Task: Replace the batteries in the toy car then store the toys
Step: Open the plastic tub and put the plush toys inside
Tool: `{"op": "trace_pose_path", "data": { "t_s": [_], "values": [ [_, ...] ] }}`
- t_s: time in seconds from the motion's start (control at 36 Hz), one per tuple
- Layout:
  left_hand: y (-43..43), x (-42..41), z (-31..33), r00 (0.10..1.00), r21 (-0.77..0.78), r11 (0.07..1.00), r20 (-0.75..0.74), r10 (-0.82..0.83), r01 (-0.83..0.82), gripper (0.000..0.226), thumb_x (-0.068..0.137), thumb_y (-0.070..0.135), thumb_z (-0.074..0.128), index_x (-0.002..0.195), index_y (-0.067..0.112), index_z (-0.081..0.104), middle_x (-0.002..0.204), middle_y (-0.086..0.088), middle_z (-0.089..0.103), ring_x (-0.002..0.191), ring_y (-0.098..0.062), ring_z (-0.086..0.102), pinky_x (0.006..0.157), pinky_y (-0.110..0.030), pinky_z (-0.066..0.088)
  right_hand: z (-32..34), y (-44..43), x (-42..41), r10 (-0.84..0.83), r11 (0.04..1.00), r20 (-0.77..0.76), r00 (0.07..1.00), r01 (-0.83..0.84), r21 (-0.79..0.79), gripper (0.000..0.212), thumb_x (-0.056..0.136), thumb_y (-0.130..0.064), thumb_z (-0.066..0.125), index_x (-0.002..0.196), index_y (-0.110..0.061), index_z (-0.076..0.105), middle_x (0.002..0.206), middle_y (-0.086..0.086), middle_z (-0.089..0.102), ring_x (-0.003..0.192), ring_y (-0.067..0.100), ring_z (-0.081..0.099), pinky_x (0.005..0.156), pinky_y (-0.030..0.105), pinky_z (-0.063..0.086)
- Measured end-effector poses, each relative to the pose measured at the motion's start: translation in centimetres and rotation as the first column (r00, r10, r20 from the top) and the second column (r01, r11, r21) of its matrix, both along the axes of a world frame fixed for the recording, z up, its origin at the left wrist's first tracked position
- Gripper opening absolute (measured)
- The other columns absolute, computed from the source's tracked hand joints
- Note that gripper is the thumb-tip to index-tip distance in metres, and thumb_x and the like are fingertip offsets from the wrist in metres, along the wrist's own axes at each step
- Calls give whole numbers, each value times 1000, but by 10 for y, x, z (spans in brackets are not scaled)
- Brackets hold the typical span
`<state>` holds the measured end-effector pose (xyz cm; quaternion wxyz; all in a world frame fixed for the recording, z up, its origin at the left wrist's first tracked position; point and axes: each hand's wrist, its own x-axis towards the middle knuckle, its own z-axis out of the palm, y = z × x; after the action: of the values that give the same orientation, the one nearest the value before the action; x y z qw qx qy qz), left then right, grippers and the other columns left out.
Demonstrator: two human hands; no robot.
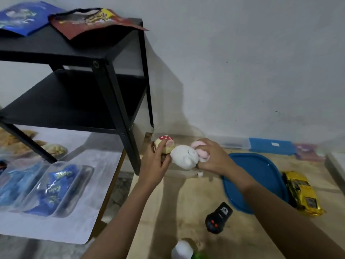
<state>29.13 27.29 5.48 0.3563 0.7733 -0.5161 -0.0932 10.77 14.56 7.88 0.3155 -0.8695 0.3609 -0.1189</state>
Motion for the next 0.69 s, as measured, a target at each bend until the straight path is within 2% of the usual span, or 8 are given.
{"op": "trace_pose_path", "data": {
  "t_s": [0.08,0.19,0.28,0.39,0.47,0.53,0.58,0.69],
  "values": [
    [-15,10,-3,987,192,981,163,-14,-18,53,93,31,48,142,34,30,135,-15,37,113,-38,48,91,-43,41,-10,-5,9,-5,995,-110,994,-6,-96,52,62,-50,67,112,-37,58,131,-10,44,119,22,38,91,47,45],
    [-30,22,-9,987,288,956,122,-100,61,48,89,25,50,134,38,39,126,-9,44,110,-35,51,87,-42,44,-14,-7,21,34,988,-255,966,-71,-138,68,58,-66,40,117,-35,55,144,-8,34,134,25,24,98,47,40],
    [-35,25,-18,979,355,923,81,-185,145,53,84,19,55,133,35,44,130,-7,45,115,-30,48,89,-36,44,-23,-6,30,142,978,-381,914,-189,-91,66,73,-55,43,135,-31,41,154,-4,16,142,28,6,109,48,27],
    [-39,23,-29,960,474,872,165,-227,125,50,90,17,45,138,27,40,142,-6,40,124,-29,44,96,-37,40,-40,-4,37,190,974,-498,846,-228,-16,63,95,-32,42,148,-32,8,158,3,-12,144,33,-8,118,47,7],
    [-42,21,-30,961,492,861,155,-230,127,51,91,18,45,141,25,36,143,-5,39,128,-26,40,100,-37,38,-46,-5,38,206,977,-525,826,-204,62,63,97,-34,38,147,-36,0,158,6,-10,145,30,3,115,41,17],
    [-43,21,-29,953,497,855,163,-257,145,51,92,21,44,142,25,35,145,-5,38,130,-25,37,103,-37,35,-43,-7,39,208,978,-522,827,-191,87,64,95,-34,41,147,-36,4,158,3,-6,144,29,12,108,39,30],
    [-42,21,-26,949,484,857,148,-277,175,49,93,24,42,142,24,35,145,-3,37,131,-25,36,104,-36,34,-40,-9,41,178,983,-505,844,-173,57,65,93,-34,46,147,-33,12,158,1,2,140,29,21,101,39,35],
    [-40,19,-18,942,523,792,-69,-329,315,45,94,33,42,139,28,39,146,1,38,128,-24,40,99,-36,40,-41,-14,43,157,986,-532,832,-165,33,66,87,-30,56,144,-28,23,148,5,24,120,32,44,87,37,46]
  ]
}}
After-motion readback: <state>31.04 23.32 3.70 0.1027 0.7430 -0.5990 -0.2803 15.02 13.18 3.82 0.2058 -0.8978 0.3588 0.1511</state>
